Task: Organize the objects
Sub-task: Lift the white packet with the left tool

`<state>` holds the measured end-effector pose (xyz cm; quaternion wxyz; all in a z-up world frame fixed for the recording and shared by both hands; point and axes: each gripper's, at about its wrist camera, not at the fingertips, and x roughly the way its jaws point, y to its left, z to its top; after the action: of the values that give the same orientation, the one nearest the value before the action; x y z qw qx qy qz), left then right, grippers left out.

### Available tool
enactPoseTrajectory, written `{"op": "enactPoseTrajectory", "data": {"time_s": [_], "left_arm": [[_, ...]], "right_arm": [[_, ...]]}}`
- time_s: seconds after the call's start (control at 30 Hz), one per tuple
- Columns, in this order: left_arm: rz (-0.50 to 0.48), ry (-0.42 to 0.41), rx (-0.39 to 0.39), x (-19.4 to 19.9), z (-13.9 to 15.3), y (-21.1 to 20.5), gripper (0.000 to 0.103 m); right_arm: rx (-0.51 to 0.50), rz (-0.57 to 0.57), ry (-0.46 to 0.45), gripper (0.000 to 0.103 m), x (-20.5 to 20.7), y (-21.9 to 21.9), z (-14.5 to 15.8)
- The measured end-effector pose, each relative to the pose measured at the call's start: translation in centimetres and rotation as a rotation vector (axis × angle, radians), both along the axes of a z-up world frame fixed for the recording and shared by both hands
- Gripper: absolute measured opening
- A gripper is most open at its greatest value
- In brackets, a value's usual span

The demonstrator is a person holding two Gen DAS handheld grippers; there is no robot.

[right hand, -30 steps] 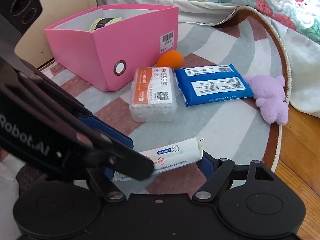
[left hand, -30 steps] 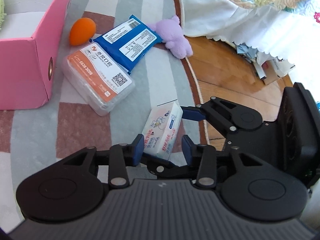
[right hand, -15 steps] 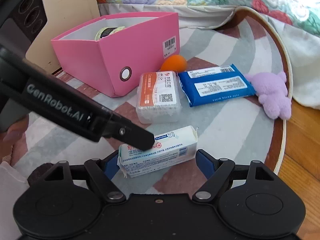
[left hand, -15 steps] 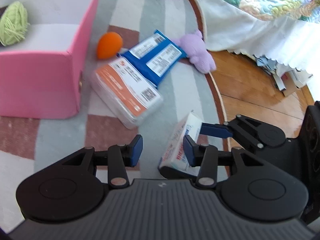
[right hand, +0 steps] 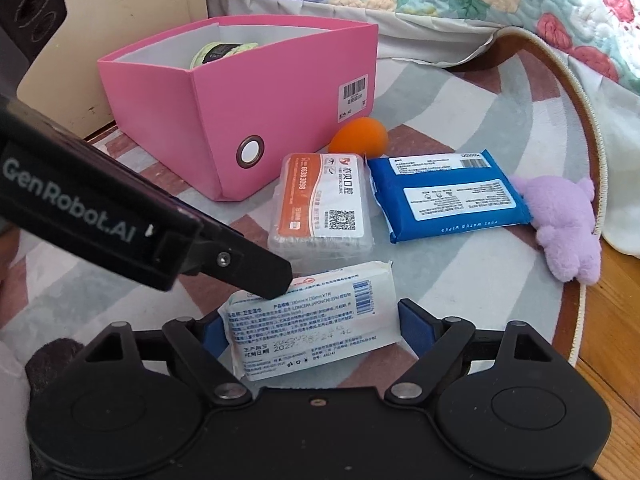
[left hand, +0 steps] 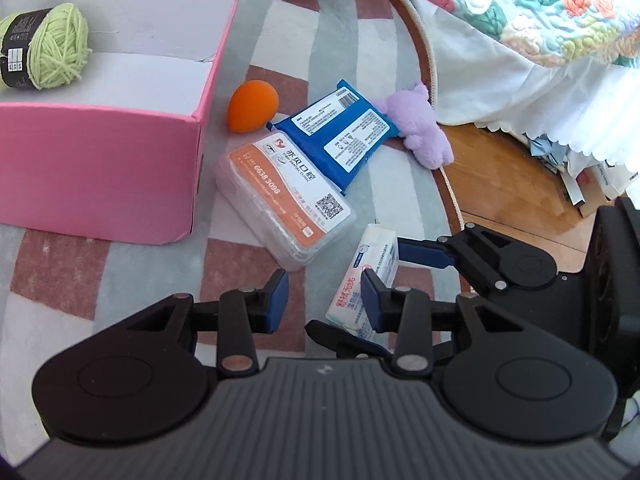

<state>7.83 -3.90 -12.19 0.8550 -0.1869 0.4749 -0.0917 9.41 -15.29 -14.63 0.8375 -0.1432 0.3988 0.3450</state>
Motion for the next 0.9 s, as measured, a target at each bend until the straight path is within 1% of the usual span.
{"op": "enactPoseTrajectory", "data": {"time_s": [0.07,0.2,0.33,0.4,0.53,0.63,0.8,0.9], "left_arm": [[-0.003,0.006,-0.006,-0.1,0.0,0.0,0.038],[-0.011,0.020,-0.011,-0.3,0.0,-0.1,0.041],[-0.007,0.026,-0.031,-0.5,0.1,-0.2,0.045],[-0.006,0.019,-0.027,-0.5,0.2,-0.2,0.045],[-0.003,0.013,-0.034,-0.5,0.3,-0.1,0.045],[-0.001,0.015,-0.027,-0.6,0.2,-0.1,0.045],[0.008,0.035,-0.022,-0.5,-0.1,0.1,0.045],[0.001,0.071,-0.026,-0.4,-0.5,-0.1,0.045]], "right_arm": [[0.004,0.008,0.012,0.089,0.0,-0.2,0.0],[0.008,0.037,0.036,0.093,0.0,-1.1,0.2],[0.019,0.063,0.015,0.093,-0.1,-1.4,0.4],[0.011,0.069,-0.006,0.092,0.1,-1.2,0.4],[0.017,0.053,0.010,0.092,0.8,-0.2,0.1],[-0.007,0.055,0.012,0.093,0.9,0.6,-0.3],[0.006,0.093,0.006,0.093,0.5,0.0,0.3],[0.017,0.125,0.032,0.094,0.5,-0.9,0.7]]}}
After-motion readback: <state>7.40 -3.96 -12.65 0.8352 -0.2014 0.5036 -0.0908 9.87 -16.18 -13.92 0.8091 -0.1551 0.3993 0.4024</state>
